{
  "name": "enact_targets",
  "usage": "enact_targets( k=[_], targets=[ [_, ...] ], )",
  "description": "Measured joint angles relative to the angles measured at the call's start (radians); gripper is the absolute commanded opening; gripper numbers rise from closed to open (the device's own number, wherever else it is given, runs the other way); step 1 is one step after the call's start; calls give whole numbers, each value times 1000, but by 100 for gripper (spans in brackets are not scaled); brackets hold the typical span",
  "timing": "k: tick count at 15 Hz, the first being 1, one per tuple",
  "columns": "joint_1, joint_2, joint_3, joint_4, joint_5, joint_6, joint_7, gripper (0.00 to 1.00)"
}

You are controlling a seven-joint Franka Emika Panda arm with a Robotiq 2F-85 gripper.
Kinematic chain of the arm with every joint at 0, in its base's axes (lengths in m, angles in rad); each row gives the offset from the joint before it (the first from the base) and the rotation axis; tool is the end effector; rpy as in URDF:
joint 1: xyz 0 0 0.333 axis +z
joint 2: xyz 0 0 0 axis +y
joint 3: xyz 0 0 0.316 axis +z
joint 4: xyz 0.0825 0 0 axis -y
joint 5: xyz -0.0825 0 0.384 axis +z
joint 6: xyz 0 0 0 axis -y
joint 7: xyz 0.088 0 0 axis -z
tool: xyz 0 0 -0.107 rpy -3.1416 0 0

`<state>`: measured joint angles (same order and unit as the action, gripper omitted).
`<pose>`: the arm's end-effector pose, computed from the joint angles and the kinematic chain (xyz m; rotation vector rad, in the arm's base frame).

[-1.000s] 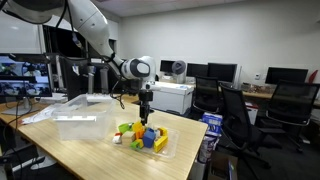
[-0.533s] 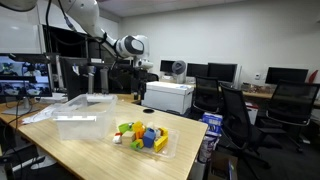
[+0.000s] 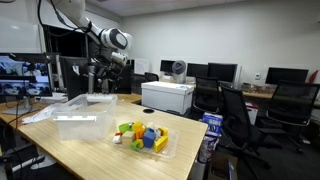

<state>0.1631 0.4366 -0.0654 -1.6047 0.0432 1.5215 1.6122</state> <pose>0.6075 0.0685 0.3478 1.9654 -1.8774 -0.4881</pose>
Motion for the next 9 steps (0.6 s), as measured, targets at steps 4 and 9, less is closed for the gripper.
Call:
enact_targets(
  k=[4,9],
  targets=[
    [-2,51,56,-37,185,-33,38,100],
    [-2,173,75,-21,346,24,57,100]
  ],
)
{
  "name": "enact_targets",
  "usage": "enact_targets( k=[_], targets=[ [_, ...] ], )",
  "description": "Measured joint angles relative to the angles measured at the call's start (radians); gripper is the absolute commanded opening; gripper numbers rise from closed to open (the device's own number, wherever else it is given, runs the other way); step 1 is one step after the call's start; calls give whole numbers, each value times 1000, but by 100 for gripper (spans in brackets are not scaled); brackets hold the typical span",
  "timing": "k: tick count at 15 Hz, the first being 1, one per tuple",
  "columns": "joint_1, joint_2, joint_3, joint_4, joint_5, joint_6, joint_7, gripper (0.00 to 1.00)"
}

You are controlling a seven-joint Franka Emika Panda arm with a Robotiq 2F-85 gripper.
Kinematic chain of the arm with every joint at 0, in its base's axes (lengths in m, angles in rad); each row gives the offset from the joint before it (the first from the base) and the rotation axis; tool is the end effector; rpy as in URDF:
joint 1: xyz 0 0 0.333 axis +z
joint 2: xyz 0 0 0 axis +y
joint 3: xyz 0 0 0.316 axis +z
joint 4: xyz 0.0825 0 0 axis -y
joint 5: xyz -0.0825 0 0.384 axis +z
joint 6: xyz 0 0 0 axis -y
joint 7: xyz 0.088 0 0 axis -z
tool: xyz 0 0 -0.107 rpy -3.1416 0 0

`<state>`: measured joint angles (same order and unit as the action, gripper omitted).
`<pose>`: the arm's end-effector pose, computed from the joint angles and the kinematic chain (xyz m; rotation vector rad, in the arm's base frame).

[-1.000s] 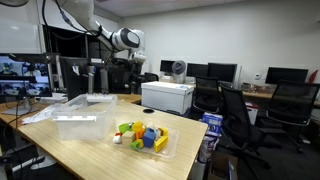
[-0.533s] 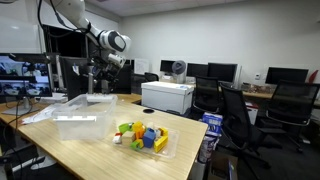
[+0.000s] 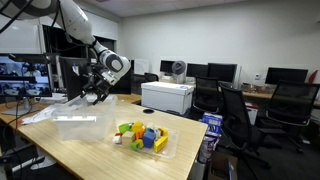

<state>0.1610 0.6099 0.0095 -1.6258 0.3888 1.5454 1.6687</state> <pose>0.5908 0.1432 0.2409 1.8216 -1.9315 -1.0029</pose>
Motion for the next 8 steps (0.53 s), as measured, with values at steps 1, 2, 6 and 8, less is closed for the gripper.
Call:
enact_targets(
  k=[1,2,6,8],
  targets=[
    [1,22,0,14,11,19,19,100],
    [3,47,0,33,14,38,45,100],
    [17,147,-2,147,13,95,177,100],
    [23,190,-6,217,9,118,264,100]
  ],
)
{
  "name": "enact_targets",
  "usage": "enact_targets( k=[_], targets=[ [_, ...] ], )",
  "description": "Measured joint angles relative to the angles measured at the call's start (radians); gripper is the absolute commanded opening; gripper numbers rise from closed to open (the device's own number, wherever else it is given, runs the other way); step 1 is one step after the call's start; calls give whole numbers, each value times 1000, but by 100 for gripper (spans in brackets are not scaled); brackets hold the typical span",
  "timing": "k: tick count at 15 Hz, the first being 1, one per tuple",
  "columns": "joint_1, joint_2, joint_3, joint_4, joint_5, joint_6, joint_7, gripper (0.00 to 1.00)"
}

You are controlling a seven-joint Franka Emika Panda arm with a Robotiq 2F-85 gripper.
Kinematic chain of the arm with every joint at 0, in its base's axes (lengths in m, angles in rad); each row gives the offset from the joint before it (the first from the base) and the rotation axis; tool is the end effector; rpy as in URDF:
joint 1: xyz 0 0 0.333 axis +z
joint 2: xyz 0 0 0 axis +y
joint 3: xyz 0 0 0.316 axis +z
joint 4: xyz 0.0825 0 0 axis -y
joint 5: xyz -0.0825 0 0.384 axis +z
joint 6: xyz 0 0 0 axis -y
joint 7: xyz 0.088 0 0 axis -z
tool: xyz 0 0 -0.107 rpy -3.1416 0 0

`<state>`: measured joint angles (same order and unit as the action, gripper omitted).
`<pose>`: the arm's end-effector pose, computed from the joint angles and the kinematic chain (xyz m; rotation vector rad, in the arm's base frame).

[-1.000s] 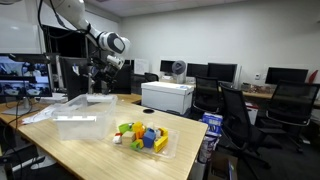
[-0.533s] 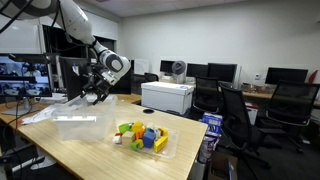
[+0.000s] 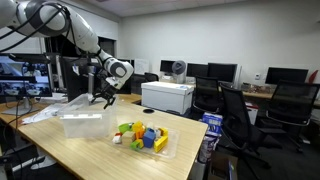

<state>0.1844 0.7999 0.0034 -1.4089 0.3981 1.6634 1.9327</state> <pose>0.6473 0.1615 0.2007 1.5969 -2.2206 -0.8418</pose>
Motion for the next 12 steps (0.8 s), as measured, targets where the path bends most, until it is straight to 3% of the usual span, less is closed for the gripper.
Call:
enact_targets(
  k=[5,10,12],
  targets=[
    [5,38,-37,129,-57,50,211,100],
    [1,37,-95,175,-131,73,450,100],
    [-1,37,-99,175,-148,69,490,100]
  ],
)
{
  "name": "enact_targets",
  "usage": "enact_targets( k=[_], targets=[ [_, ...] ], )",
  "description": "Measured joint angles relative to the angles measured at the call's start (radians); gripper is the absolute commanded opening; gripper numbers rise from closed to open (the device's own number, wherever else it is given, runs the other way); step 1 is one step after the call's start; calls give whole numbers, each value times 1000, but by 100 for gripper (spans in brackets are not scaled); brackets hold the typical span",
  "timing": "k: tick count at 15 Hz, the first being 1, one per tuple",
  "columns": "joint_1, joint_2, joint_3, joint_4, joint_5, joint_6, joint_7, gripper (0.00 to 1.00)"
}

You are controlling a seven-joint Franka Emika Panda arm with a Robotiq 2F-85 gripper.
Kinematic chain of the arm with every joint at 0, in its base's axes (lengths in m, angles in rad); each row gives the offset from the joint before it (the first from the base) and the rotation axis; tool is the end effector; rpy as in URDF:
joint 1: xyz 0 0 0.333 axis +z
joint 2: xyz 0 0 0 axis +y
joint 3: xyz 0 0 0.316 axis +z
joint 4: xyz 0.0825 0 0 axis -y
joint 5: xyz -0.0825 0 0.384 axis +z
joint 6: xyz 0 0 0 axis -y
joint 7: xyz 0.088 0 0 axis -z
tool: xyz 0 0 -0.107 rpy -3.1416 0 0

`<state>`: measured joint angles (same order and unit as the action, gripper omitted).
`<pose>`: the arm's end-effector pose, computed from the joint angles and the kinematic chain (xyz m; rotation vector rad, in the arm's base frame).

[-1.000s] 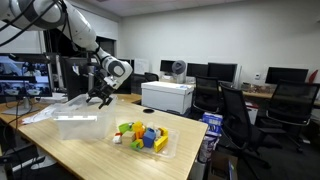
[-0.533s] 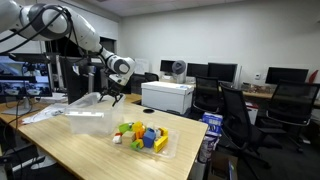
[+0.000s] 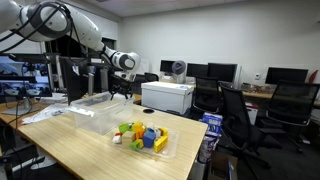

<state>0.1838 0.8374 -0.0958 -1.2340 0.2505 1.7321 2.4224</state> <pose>0.7083 0.1016 0.2439 1.0368 -2.6556 -0.3722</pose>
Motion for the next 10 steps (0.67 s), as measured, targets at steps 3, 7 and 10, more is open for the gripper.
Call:
enact_targets(
  k=[3,7,10],
  targets=[
    [5,-12,31,1,-31,-52,-16,100],
    [52,-115,92,-3,-80,-235,-50,100],
    [96,-226,99,-14,-109,-363,-32,100]
  ],
)
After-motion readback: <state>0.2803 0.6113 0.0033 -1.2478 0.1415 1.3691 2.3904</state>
